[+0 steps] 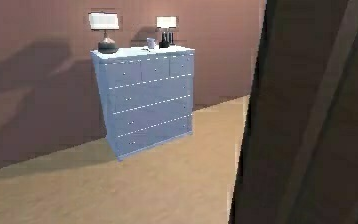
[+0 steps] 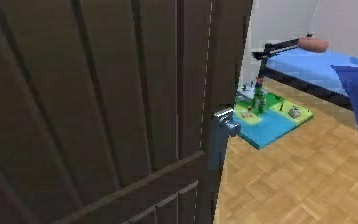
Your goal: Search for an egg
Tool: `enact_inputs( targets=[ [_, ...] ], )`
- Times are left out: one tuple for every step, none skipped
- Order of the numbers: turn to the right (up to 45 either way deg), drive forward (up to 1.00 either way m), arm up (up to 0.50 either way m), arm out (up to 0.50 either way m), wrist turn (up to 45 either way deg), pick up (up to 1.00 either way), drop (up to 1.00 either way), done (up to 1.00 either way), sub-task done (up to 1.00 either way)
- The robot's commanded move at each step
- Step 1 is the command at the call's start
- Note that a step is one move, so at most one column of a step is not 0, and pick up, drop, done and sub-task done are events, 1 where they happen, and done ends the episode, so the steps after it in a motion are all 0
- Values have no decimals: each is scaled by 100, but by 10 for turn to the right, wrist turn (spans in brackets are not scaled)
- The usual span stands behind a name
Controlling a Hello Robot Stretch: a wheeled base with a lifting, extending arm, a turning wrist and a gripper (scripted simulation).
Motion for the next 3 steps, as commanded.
enact_inputs(
  targets=[
    [-300,0,0,0,0,0,0,0,0],
    [0,15,0,0,0,0,0,0,0],
    [-300,0,0,0,0,0,0,0,0]
  ],
)
